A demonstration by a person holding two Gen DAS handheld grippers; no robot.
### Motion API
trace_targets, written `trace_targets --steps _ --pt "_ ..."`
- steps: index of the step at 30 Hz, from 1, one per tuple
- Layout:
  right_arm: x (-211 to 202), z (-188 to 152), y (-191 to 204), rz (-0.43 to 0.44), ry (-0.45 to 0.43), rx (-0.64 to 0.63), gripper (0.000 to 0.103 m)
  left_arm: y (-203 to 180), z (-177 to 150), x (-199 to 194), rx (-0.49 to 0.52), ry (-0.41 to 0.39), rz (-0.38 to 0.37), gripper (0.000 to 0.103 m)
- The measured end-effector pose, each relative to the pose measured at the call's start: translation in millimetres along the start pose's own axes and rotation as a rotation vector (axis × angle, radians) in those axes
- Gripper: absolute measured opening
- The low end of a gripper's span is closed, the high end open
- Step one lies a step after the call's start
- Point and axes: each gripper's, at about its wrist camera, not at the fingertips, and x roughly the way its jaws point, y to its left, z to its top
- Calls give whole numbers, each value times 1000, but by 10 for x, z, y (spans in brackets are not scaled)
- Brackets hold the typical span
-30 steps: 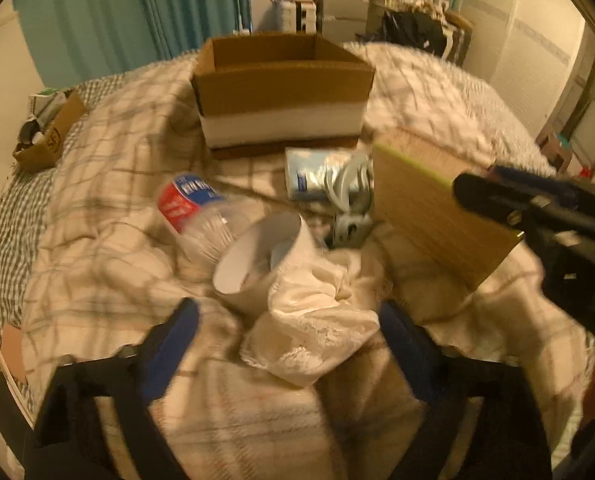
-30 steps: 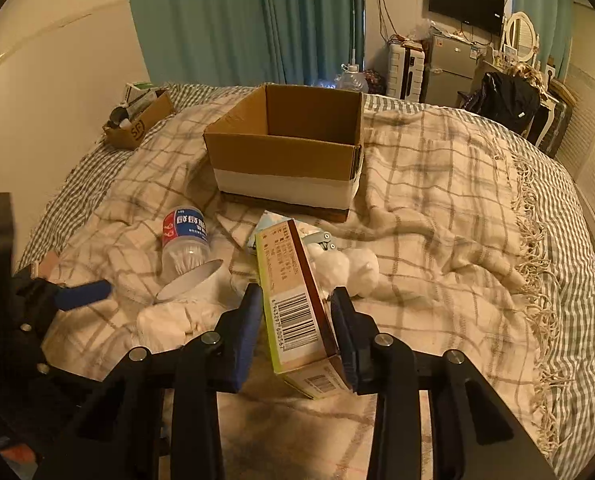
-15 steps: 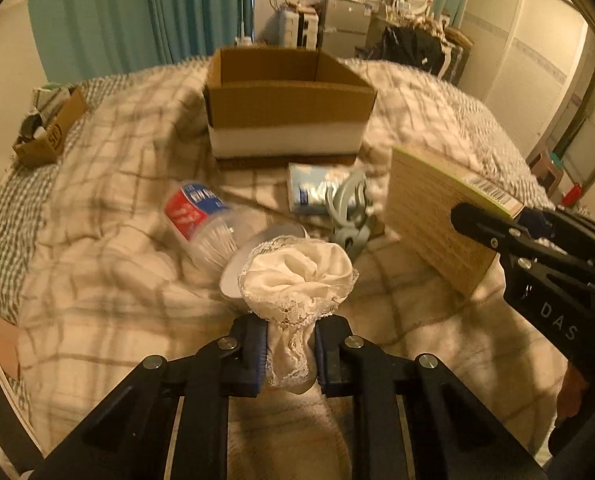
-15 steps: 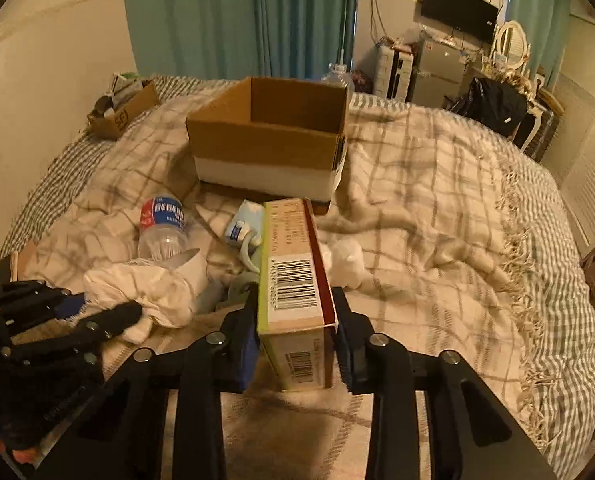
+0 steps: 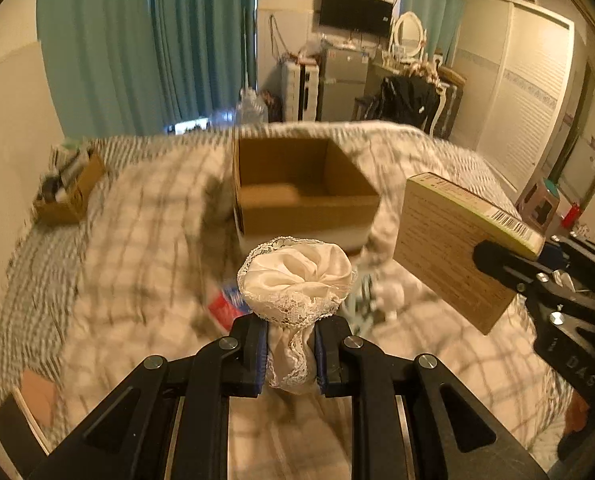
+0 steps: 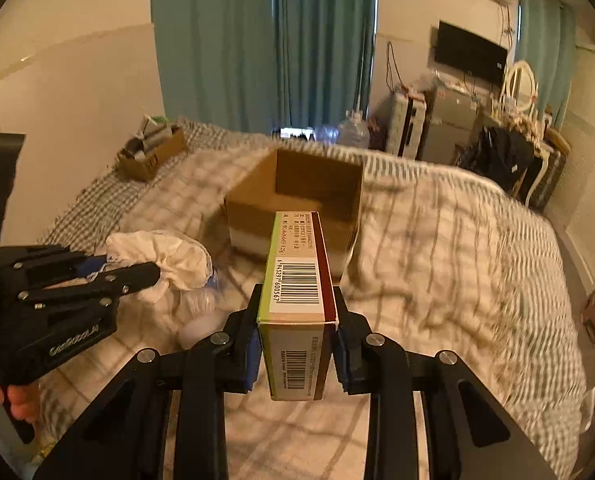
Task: Organize objects
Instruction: 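Carry the medicine box and lace cloth over the cardboard box with both tools, then open both tools to drop the items into the cardboard box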
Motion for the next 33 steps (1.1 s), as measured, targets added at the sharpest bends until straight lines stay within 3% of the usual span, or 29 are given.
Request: trace_targets --steps 4,10,19,27,33 --pt "-65 361 -51 -8 -50 -19 28 76 344 4 1 -31 -25 18" --pt "158 883 -152 -21 -77 -29 28 176 869 244 8 -50 4 18" --pt "1138 1447 -425 -27 -33 17 28 213 1479 946 25 -30 7 18" --pt "2098 1475 -720 -5 56 103 28 272 1594 1835 8 68 -17 18" --pt "2389 1264 -826 26 95 140 29 252 1537 2104 15 89 -23 20"
